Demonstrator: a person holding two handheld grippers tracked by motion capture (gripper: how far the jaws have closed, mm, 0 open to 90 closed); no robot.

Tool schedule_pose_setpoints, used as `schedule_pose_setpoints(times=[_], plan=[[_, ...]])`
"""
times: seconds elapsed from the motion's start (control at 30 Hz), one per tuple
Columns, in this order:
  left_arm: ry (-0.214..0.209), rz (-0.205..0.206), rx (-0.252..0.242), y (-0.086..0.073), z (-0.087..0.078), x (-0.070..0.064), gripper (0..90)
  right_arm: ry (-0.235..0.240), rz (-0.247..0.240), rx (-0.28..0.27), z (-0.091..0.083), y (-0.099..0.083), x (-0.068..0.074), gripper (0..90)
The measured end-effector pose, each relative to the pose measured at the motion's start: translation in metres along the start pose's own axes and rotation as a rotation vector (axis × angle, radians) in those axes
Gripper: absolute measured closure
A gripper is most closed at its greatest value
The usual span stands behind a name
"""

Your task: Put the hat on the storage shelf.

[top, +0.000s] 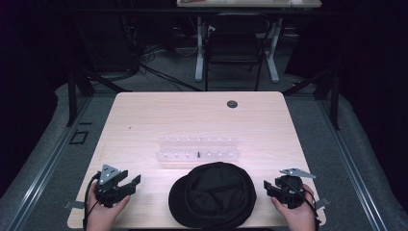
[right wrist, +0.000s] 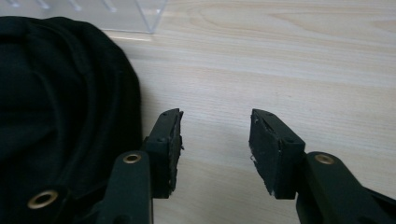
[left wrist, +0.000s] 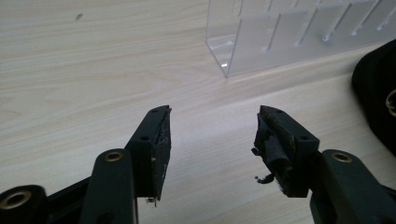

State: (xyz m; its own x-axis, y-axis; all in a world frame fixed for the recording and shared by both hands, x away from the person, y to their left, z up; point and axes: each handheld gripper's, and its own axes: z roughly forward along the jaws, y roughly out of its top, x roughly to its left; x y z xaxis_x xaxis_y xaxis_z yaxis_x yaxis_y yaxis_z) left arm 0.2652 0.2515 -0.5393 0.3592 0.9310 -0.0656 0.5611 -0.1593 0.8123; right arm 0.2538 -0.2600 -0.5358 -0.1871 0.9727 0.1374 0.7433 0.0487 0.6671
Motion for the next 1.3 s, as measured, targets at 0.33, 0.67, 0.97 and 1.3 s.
schedule_pose_setpoints(times=[0.33,0.67,0.97,1.3], plan=[[-0.066,-0.052,-0.054,-0.001,-0.006,0.005,52.6,0.087,-0.029,0.100,-0.015,0.020,0.018,57.8],[-0.041,-0.006,0.001,-0.003,0.000,-0.001,53.9,0.121,-0.008,0.180,-0.010,0.041,0.021,63.0],[-0.041,0.008,0.027,-0.004,0.004,-0.004,53.8,0.146,-0.040,0.256,0.006,0.056,0.029,62.1],[-0.037,0.021,0.035,-0.005,0.006,-0.004,53.9,0.148,-0.066,0.310,0.019,0.066,0.036,64.3]])
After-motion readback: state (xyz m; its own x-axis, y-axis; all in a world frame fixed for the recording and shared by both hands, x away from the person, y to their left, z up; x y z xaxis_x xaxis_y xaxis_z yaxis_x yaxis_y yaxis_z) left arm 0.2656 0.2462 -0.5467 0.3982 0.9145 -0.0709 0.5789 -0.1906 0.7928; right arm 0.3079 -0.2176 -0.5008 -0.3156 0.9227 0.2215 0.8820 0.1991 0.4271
